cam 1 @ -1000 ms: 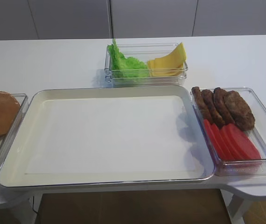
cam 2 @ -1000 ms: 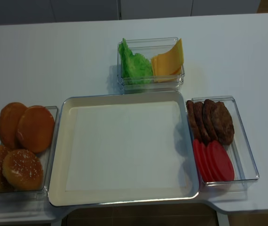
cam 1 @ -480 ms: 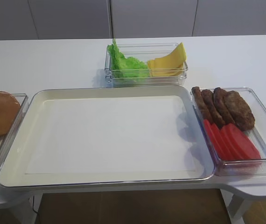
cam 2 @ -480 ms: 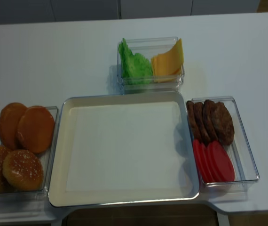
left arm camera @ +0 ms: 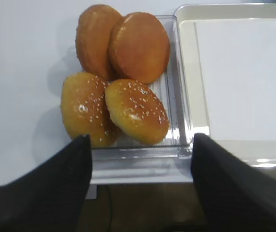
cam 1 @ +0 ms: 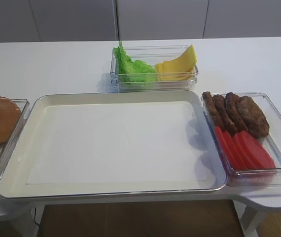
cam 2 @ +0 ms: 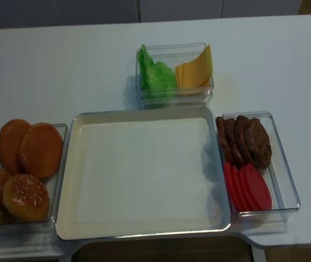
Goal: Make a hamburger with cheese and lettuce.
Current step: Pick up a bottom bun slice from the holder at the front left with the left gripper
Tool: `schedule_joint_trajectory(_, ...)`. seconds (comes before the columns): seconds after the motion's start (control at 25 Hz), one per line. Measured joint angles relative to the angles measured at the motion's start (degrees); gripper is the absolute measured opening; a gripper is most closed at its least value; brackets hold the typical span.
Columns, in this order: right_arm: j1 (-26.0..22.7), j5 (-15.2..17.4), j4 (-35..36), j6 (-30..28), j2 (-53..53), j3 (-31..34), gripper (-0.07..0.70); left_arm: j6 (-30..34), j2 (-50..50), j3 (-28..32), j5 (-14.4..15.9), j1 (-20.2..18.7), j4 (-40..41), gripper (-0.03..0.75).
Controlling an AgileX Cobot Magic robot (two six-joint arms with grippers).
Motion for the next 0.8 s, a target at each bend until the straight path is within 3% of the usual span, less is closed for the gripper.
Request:
schedule_joint_trajectory(0.2, 0.0, 0.0, 0.0, 0.0, 0.0, 0.0, 0.521, -1.9, 12.7, -6.3, -2.8, 0.0, 4.3, 0.477)
schedule_joint_trajectory(0.48, 0.0, 0.0, 0.0, 0.0, 0.0, 0.0, 0.521, -2.0, 28.4, -15.1, -6.9, 0.3, 3.8, 0.461)
schedule_joint_trajectory(0.64, 0.0, 0.0, 0.0, 0.0, 0.0, 0.0, 0.521, -1.3, 35.8, -19.3, -7.2, 4.7, 1.3, 0.459)
schedule_joint_trajectory(0.8, 0.0, 0.0, 0.0, 0.0, 0.0, 0.0, 0.52, 1.2, 41.0, -20.7, -7.8, 11.5, -3.1, 0.439)
